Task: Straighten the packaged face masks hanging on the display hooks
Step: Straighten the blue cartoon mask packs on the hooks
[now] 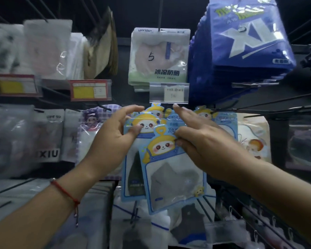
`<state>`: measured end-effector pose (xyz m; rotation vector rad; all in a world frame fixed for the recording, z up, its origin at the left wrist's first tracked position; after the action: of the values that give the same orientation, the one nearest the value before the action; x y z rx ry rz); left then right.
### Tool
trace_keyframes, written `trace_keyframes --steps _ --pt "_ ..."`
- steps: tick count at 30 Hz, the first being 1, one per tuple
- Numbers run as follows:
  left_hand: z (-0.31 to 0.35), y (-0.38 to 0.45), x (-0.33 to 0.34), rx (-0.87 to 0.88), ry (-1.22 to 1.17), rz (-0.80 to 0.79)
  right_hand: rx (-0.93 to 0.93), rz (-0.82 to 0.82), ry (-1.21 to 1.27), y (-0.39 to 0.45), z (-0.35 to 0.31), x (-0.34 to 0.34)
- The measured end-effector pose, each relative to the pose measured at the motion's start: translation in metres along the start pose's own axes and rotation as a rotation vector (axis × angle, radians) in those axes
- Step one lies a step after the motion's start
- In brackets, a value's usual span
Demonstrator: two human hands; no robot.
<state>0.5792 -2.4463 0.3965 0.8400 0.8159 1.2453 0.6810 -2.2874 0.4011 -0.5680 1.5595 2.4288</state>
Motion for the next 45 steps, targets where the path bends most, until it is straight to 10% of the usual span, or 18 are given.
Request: trace_keyframes --steps 29,45 --pt "0.01 0.036 0.015 0.163 -0.007 0.02 -0.111 -0.06 -0.262 0.023 0.006 -0.024" --pt "-0.026 0.042 0.024 0.149 0.485 -0.098 -0.054 -0.066 -0.234 0.027 0.006 -0.023"
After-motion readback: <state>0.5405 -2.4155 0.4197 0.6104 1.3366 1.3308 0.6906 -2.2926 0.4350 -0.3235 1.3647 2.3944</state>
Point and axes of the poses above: each hand's wrist, its own y-axis towards the middle knuckle, its own x-axis out of the palm, z = x × y, the point moved 8 cm from there along y, towards the middle knuckle, and after that the axes turned 8 degrees about z, right-handed, at the moved point
